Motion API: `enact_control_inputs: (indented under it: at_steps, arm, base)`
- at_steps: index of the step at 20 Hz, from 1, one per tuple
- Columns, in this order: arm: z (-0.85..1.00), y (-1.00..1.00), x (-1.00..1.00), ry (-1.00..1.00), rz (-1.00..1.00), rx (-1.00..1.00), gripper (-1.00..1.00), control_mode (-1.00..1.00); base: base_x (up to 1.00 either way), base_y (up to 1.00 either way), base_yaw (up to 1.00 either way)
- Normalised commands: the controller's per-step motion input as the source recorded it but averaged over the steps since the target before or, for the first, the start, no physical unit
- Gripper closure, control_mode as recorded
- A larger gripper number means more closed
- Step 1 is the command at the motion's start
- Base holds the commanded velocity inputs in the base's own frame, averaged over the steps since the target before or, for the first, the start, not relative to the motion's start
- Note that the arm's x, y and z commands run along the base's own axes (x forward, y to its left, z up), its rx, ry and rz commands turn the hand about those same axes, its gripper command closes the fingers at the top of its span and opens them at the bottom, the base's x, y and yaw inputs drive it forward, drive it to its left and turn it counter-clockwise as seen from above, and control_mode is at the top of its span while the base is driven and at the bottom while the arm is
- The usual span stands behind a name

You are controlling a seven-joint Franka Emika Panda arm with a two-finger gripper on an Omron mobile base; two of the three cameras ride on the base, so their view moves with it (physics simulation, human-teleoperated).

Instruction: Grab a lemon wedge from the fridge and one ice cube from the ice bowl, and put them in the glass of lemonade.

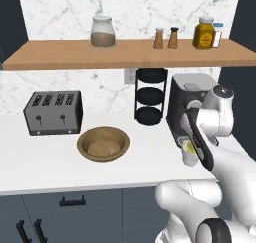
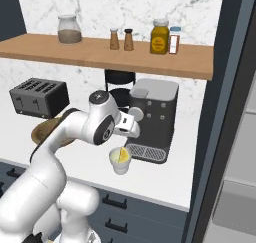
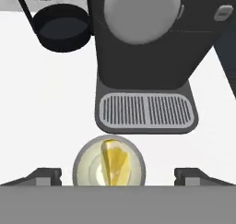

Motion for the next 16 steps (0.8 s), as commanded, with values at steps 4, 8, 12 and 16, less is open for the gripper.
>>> enact_control_inputs:
  at_steps: [4, 8, 12, 16]
  arm:
    - [1.00, 0.69, -0.80, -0.52, 0.00, -0.09, -1.00, -1.00]
    - [1.00, 1.00, -0.74, -0.48, 0.00, -0.15, -1.00, -1.00]
    - [1.00, 1.00, -0.76, -0.55, 0.00, -0.15, -1.00, -1.00]
    - [1.00, 0.96, -0.69, -0.48, 0.00, -0.18, -1.00, -1.00]
  base:
    - [0.00, 0.00, 0.00]
    - [0.00, 0.00, 0.00]
    - [0.00, 0.00, 0.00]
    - [0.00, 0.00, 0.00]
